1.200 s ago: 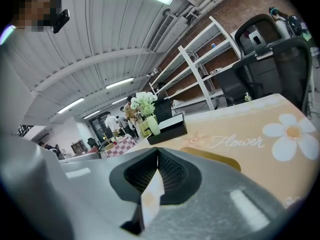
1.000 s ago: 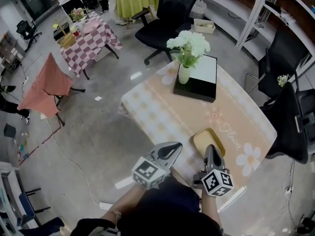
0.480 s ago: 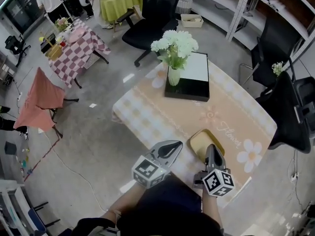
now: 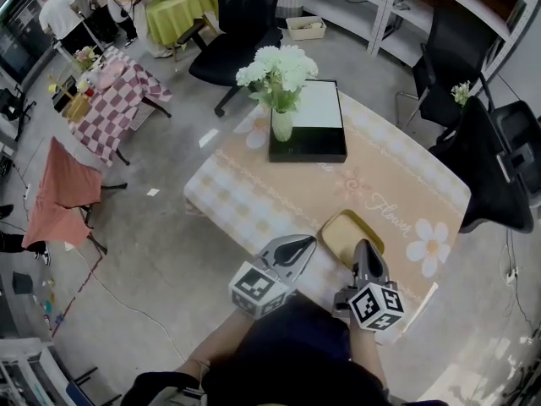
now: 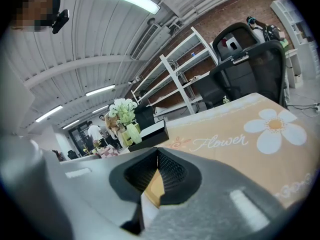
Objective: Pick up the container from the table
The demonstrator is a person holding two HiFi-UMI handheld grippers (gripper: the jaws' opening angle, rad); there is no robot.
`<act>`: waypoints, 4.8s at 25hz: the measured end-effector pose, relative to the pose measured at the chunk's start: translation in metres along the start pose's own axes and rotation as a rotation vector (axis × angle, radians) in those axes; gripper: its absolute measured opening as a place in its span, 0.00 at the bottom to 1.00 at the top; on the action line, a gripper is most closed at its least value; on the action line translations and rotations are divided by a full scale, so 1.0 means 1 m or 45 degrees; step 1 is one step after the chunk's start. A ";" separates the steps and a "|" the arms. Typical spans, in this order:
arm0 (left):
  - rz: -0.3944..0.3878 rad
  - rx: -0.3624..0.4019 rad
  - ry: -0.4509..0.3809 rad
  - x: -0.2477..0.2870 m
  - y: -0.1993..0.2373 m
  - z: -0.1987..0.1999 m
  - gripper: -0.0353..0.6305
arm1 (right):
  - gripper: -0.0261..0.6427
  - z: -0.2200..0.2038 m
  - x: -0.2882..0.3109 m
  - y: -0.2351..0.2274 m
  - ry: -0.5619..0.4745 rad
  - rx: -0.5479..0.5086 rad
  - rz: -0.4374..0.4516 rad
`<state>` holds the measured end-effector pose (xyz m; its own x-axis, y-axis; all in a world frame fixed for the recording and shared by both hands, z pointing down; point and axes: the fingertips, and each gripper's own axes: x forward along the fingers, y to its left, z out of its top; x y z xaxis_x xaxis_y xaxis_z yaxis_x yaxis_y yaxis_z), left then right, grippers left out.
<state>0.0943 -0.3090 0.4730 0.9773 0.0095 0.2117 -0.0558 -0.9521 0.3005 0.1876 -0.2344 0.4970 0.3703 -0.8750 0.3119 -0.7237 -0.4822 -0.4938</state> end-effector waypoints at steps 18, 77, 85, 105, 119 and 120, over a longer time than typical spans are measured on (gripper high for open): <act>-0.363 0.021 0.219 0.039 -0.017 -0.005 0.07 | 0.05 -0.004 -0.044 -0.036 -0.151 0.140 -0.406; -0.483 -0.066 0.389 0.077 -0.008 -0.028 0.07 | 0.08 -0.066 -0.021 -0.101 0.194 0.283 -0.732; -0.463 -0.059 0.356 0.068 -0.007 -0.022 0.07 | 0.06 -0.064 -0.025 -0.095 0.182 0.268 -0.726; -0.375 0.023 0.221 0.038 0.008 0.008 0.07 | 0.06 -0.020 -0.050 -0.082 -0.033 0.173 -0.746; -0.298 0.089 0.092 0.034 0.020 0.043 0.07 | 0.06 0.042 -0.071 -0.053 -0.318 0.100 -0.711; -0.295 0.095 0.082 0.034 0.020 0.046 0.07 | 0.06 0.044 -0.073 -0.052 -0.331 0.093 -0.712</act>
<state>0.1357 -0.3423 0.4434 0.9471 0.2474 0.2044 0.1859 -0.9422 0.2787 0.2244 -0.1474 0.4643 0.8185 -0.4661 0.3360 -0.3404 -0.8644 -0.3700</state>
